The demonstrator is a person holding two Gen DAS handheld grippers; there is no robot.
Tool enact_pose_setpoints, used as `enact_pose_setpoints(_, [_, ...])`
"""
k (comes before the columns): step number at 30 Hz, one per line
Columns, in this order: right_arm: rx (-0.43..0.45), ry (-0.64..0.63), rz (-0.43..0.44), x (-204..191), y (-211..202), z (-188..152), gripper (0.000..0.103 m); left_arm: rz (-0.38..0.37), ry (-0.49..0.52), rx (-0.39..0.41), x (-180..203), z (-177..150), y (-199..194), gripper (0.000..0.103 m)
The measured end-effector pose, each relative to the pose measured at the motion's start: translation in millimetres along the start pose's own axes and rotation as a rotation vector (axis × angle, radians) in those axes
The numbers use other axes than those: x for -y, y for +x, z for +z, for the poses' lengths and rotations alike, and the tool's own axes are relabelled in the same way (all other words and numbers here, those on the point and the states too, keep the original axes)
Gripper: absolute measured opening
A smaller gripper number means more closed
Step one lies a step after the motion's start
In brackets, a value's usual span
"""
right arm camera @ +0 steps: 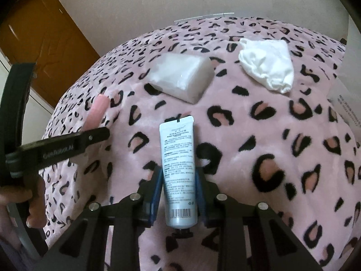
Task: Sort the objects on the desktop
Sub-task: 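Lift and carry pink roller and white tube toward the paper bag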
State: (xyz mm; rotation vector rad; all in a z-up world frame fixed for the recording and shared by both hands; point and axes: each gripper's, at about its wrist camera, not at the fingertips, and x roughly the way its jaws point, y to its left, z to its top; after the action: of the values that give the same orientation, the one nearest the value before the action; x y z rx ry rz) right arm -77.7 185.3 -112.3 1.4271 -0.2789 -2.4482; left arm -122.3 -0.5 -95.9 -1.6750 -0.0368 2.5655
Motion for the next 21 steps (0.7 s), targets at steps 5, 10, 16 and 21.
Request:
enact_pose_setpoints(5, [0.025,-0.003,-0.001,-7,-17,4,0.029,0.022,0.018,0.004,-3,-9,-19,0.028])
enact_pose_setpoints(10, [0.036,-0.016,-0.013,-11,-34,7,0.029,0.022,0.033,0.027,2,-12,-39,0.028])
enact_pose_setpoints(16, [0.073,-0.025,-0.026,-18,-60,12,0.029,0.006,0.063,0.064,14,-12,-66,0.028])
enact_pose_setpoints(21, [0.108,-0.025,-0.042,-15,-87,14,0.029,-0.012,0.084,0.092,30,-11,-87,0.028])
